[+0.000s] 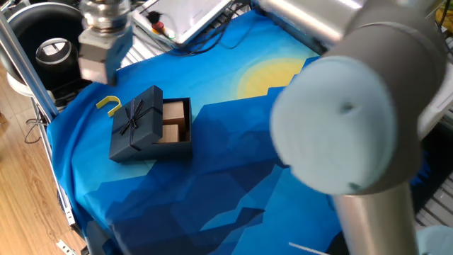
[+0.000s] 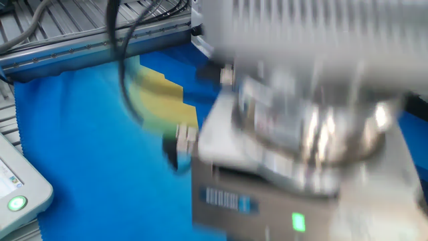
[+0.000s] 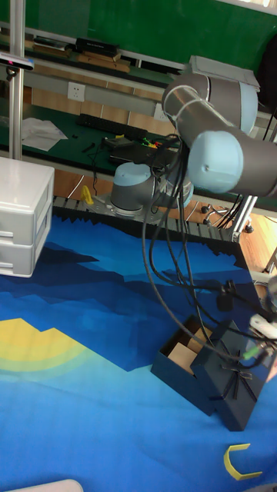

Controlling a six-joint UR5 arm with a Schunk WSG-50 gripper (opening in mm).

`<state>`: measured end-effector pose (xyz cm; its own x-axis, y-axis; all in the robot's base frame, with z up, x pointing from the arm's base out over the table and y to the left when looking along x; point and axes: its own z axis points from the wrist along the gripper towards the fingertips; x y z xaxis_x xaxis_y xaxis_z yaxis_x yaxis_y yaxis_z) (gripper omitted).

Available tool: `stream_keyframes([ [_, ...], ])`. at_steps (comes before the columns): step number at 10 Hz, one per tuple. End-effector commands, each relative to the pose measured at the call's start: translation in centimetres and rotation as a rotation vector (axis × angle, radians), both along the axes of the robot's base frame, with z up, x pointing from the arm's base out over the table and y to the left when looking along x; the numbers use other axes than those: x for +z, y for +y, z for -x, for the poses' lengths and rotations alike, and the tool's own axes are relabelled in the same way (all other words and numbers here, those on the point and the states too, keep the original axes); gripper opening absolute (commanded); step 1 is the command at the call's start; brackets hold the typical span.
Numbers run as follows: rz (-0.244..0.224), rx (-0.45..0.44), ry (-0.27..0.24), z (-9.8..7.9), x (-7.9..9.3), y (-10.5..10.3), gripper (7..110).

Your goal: Slide the outer casing onto the gift box

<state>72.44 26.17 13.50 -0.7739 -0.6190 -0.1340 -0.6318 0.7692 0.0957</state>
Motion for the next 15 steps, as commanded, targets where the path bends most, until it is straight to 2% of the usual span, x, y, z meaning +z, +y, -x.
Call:
stream_keyframes([
  [1, -0.099, 0.088, -0.040, -1.7, -0.5, 4.0, 7],
  [2, -0.142, 0.104, -0.095, -2.8, -0.2, 5.1, 7],
  [3, -0.151, 0.091, -0.103, -2.9, -0.4, 5.3, 7],
  [4, -0.096, 0.086, -0.094, -2.6, -1.4, 3.7, 7],
  [5, -0.082, 0.080, -0.077, -1.8, -2.3, 2.9, 7],
  [7, -0.089, 0.126, -0.060, -0.4, -3.6, 2.0, 7],
  [9, -0.090, 0.128, -0.065, 0.1, -3.7, 3.1, 7],
  [10, -0.066, 0.108, -0.072, 0.4, -4.0, 3.4, 7],
  [11, -0.010, 0.102, -0.078, 0.5, -4.5, 2.2, 7],
  [12, 0.018, 0.100, -0.081, 0.5, -4.8, 1.5, 7],
  [15, 0.008, 0.131, -0.094, 0.7, -4.9, 2.2, 7],
])
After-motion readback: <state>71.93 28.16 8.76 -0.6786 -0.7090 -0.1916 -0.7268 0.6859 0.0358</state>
